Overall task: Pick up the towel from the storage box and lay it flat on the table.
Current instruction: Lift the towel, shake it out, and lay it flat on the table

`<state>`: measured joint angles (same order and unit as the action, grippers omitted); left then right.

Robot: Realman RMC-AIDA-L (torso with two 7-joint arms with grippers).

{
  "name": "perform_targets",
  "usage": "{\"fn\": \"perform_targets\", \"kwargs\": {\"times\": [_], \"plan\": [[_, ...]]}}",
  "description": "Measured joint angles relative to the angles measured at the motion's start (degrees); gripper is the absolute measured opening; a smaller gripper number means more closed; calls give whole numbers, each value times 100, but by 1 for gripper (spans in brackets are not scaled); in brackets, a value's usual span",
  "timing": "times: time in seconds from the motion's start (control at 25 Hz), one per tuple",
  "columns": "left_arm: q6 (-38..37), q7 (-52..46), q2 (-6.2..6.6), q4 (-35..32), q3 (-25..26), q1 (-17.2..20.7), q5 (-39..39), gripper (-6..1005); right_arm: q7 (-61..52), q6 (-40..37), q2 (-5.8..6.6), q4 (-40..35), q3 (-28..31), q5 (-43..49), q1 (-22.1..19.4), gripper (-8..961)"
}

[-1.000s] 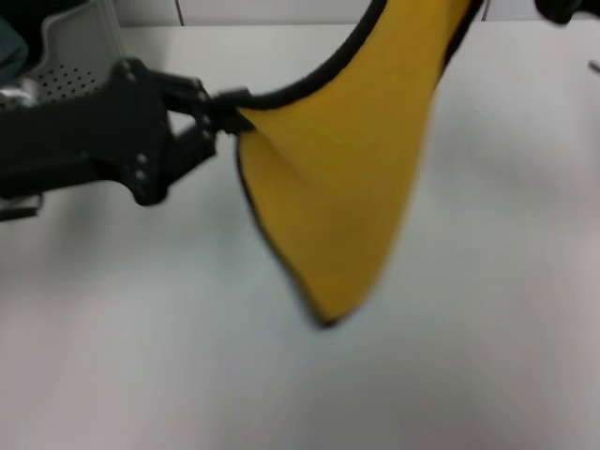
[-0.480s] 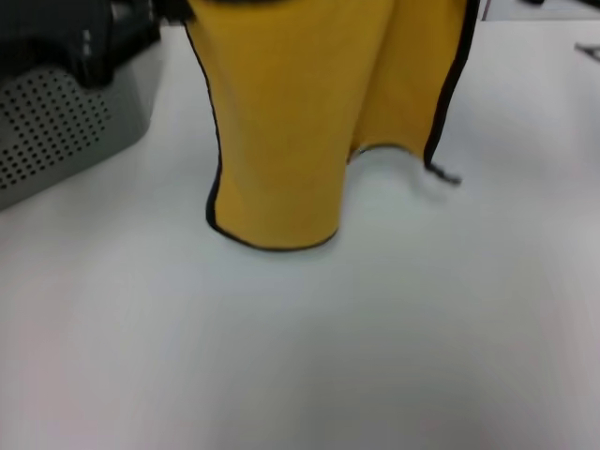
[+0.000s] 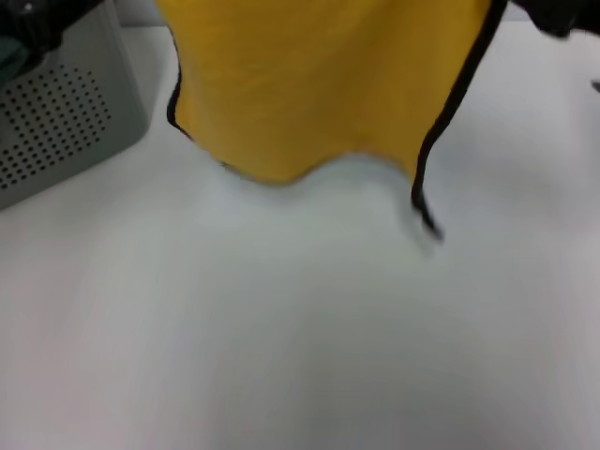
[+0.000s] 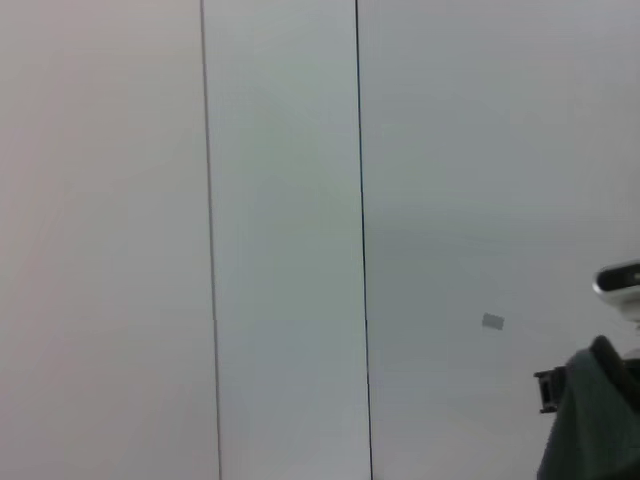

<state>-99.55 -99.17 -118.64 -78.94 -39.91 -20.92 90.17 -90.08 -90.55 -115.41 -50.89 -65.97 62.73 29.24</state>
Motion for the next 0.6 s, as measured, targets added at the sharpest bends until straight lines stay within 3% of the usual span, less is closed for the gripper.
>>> {"fn": "perform_targets", "kwargs": {"times": [0.32, 0.48, 0.6], "plan": [[334, 25, -13, 370, -14, -558, 387, 28, 525, 188, 109, 626, 725, -26, 589, 5], [350, 35, 35, 477, -11, -715, 433, 27, 509, -3, 105, 649, 745, -16, 525, 5], [-59, 25, 126, 472, -62, -692, 465, 27, 372, -283, 68, 707, 525, 101, 292, 6]]}}
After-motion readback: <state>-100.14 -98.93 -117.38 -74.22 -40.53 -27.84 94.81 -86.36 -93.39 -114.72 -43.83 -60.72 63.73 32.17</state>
